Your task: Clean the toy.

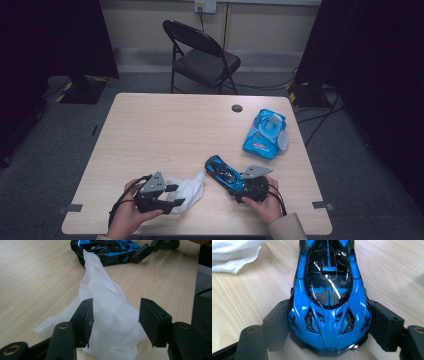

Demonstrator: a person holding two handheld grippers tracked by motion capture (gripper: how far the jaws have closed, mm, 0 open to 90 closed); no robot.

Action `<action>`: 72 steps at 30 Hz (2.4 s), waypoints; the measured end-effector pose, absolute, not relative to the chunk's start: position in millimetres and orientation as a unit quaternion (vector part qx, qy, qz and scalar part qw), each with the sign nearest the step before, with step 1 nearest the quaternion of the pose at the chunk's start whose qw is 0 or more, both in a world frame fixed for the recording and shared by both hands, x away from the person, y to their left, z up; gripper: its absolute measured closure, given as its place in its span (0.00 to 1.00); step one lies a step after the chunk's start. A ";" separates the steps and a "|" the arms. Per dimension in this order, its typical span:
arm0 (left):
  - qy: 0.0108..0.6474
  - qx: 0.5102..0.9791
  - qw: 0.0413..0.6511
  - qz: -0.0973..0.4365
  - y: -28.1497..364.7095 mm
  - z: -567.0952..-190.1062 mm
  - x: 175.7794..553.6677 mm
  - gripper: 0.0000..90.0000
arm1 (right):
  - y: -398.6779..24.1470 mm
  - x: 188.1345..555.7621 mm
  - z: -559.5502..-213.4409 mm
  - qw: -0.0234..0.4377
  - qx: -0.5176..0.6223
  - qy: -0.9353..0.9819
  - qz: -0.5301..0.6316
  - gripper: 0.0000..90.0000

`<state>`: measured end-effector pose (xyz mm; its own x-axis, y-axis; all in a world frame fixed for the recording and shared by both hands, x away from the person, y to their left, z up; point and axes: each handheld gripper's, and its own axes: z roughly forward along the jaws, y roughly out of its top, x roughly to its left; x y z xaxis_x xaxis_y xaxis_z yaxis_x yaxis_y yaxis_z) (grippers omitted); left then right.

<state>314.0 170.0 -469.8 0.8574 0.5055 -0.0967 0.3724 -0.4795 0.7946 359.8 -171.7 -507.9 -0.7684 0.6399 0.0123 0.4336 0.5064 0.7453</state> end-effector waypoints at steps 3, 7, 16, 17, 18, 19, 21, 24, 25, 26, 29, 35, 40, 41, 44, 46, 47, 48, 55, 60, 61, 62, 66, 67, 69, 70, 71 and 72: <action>0.261 0.863 0.425 0.083 162.6 -476.2 319.9 0.47 | -171.7 359.9 -507.9 0.134 0.313 0.857 0.386 0.28; 0.269 0.876 0.392 0.080 159.4 -487.6 323.5 0.47 | -171.7 359.8 -507.9 0.134 0.313 0.857 0.386 0.28; 0.280 0.878 0.380 0.075 154.2 -495.7 318.7 0.77 | -171.7 359.8 -507.9 0.134 0.313 0.858 0.386 0.28; 0.280 0.878 0.380 0.075 154.2 -495.7 318.7 0.85 | -171.7 359.8 -507.9 0.134 0.313 0.858 0.386 0.28; 0.285 0.877 0.381 0.066 153.4 -495.7 318.1 0.90 | -171.7 359.7 -507.9 0.134 0.313 0.858 0.386 0.28; 0.292 0.874 0.383 0.064 152.0 -495.8 317.3 0.90 | -171.7 359.7 -507.9 0.134 0.313 0.858 0.386 0.28; 0.298 0.876 0.376 0.059 150.4 -494.4 317.2 0.94 | -171.7 359.7 -507.9 0.134 0.313 0.858 0.386 0.28; 0.313 0.869 0.380 0.037 149.1 -493.4 319.4 0.95 | -171.7 359.7 -507.9 0.134 0.313 0.858 0.386 0.28; 0.313 0.869 0.380 0.037 149.1 -493.4 319.4 0.95 | -171.7 359.7 -507.9 0.134 0.313 0.858 0.386 0.28; 0.314 0.869 0.381 0.033 148.7 -492.9 319.4 0.95 | -171.7 359.7 -507.9 0.134 0.313 0.858 0.386 0.28; 0.308 0.866 0.392 0.029 142.8 -486.5 319.5 0.96 | -171.7 359.7 -507.9 0.134 0.313 0.857 0.386 0.28; 0.289 0.855 0.429 0.031 117.6 -460.9 326.6 0.96 | -171.7 359.7 -507.9 0.134 0.313 0.858 0.386 0.28; 0.274 0.852 0.444 0.034 91.8 -446.8 339.5 0.96 | -171.6 359.7 -508.0 0.134 0.313 0.857 0.386 0.28; 0.273 0.853 0.444 0.032 86.2 -446.0 341.9 0.96 | -171.6 359.7 -508.0 0.134 0.313 0.857 0.386 0.28; 0.266 0.852 0.450 0.032 64.4 -445.7 352.4 0.96 | -171.7 359.8 -507.9 0.134 0.313 0.857 0.386 0.28; 0.263 0.853 0.451 0.026 52.5 -446.6 356.4 0.96 | -171.6 359.7 -508.0 0.134 0.313 0.857 0.386 0.28; 0.263 0.853 0.451 0.026 52.5 -446.6 356.4 0.96 | -171.6 359.7 -508.0 0.134 0.313 0.857 0.386 0.28; 0.259 0.855 0.449 0.025 46.1 -447.7 358.0 0.96 | -171.6 359.7 -508.0 0.134 0.313 0.857 0.386 0.28; 0.254 0.869 0.423 0.035 9.8 -465.2 365.6 0.95 | -171.7 359.7 -508.0 0.136 0.312 0.858 0.386 0.29; 0.249 0.871 0.422 0.026 1.6 -479.0 368.2 0.94 | -171.7 359.3 -508.0 0.136 0.312 0.858 0.386 0.29; 0.249 0.871 0.422 0.026 1.6 -479.0 368.2 0.94 | -171.7 359.3 -508.0 0.136 0.312 0.858 0.386 0.29; 0.251 0.870 0.423 0.023 2.1 -479.8 368.7 0.94 | -171.6 359.2 -507.9 0.136 0.312 0.858 0.386 0.29; 0.240 0.875 0.418 0.037 0.0 -481.2 368.6 0.95 | -171.6 359.1 -507.9 0.136 0.312 0.858 0.385 0.29; 0.240 0.875 0.418 0.037 0.0 -481.2 368.6 0.94 | -171.6 359.1 -507.9 0.136 0.312 0.858 0.385 0.29; 0.242 0.876 0.416 0.041 -0.6 -481.1 367.8 0.95 | -171.7 359.1 -507.9 0.137 0.312 0.858 0.386 0.29; 0.242 0.875 0.418 0.042 -0.4 -481.5 367.5 0.94 | -171.7 359.1 -508.0 0.137 0.312 0.858 0.386 0.29; 0.242 0.875 0.417 0.041 0.3 -481.6 367.7 0.95 | -171.7 359.0 -507.9 0.136 0.312 0.857 0.386 0.29; 0.243 0.874 0.419 0.038 0.8 -482.1 368.0 0.95 | -171.7 359.0 -507.9 0.137 0.312 0.858 0.386 0.29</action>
